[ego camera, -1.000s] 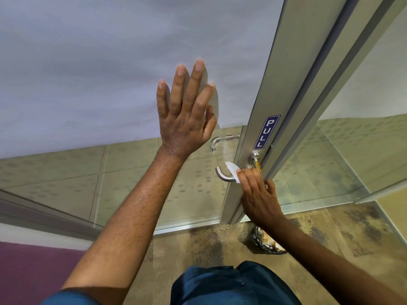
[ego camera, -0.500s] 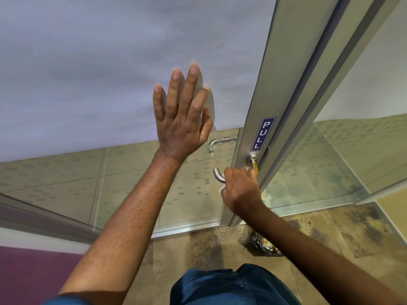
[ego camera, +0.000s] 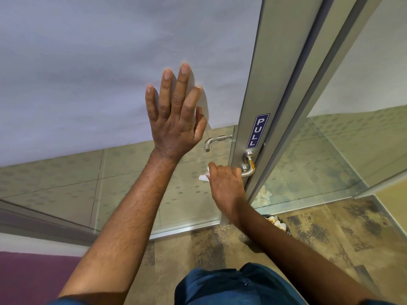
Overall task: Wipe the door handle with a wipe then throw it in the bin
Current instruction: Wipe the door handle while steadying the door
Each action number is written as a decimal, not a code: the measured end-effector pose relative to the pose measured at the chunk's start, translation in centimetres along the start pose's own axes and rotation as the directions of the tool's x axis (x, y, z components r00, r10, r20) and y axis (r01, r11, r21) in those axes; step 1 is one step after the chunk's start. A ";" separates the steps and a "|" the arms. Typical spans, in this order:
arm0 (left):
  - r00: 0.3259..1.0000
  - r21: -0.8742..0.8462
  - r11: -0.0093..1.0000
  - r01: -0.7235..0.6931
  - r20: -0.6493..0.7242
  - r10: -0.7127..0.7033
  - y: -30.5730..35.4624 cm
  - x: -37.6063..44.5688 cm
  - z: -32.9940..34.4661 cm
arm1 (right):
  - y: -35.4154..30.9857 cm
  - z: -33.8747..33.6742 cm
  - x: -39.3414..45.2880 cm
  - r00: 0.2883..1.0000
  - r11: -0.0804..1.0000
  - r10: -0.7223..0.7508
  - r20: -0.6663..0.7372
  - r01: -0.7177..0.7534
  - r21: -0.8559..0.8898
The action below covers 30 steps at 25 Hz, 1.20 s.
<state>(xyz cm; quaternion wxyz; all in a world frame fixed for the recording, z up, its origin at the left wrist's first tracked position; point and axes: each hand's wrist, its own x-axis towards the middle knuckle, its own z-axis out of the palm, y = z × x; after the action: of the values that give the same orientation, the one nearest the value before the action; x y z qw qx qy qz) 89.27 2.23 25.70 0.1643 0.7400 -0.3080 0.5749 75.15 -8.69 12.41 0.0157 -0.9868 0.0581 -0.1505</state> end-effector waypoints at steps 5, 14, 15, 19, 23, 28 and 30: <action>1.000 0.008 1.000 0.007 -0.005 -0.007 -0.1 0.0 0.0 | 5.3 1.3 -4.2 0.975 0.985 -0.135 -0.179 0.152 0.084; 1.000 0.001 1.000 0.014 0.003 -0.014 0.0 0.0 0.0 | 7.2 -0.1 -4.5 0.945 0.888 0.308 -0.111 -0.244 0.390; 1.000 0.003 1.000 0.014 0.004 -0.014 0.0 0.0 0.0 | 7.2 -0.2 -4.3 0.927 0.804 0.365 -0.085 -0.267 0.532; 1.000 0.006 1.000 0.013 0.009 -0.013 0.0 0.1 -0.1 | 7.0 -1.2 -3.1 0.803 0.451 0.588 0.098 -0.425 0.785; 1.000 0.008 1.000 0.016 0.016 -0.016 0.0 0.1 -0.2 | 7.4 -2.0 -2.5 0.675 0.171 0.688 0.266 -0.507 0.845; 1.000 0.009 1.000 0.015 0.013 -0.015 0.0 0.1 -0.1 | 8.4 -2.7 -1.3 0.506 -0.112 0.753 0.421 -0.532 0.839; 1.000 0.009 1.000 0.015 0.008 -0.015 0.0 0.1 -0.1 | 8.5 -2.7 -0.9 0.474 -0.196 0.737 0.482 -0.532 0.824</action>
<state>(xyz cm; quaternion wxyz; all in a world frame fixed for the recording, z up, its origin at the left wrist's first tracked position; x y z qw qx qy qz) 89.22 2.22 25.79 0.1642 0.7453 -0.3003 0.5722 72.54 -17.07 14.27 0.6587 -0.5678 0.4483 -0.2068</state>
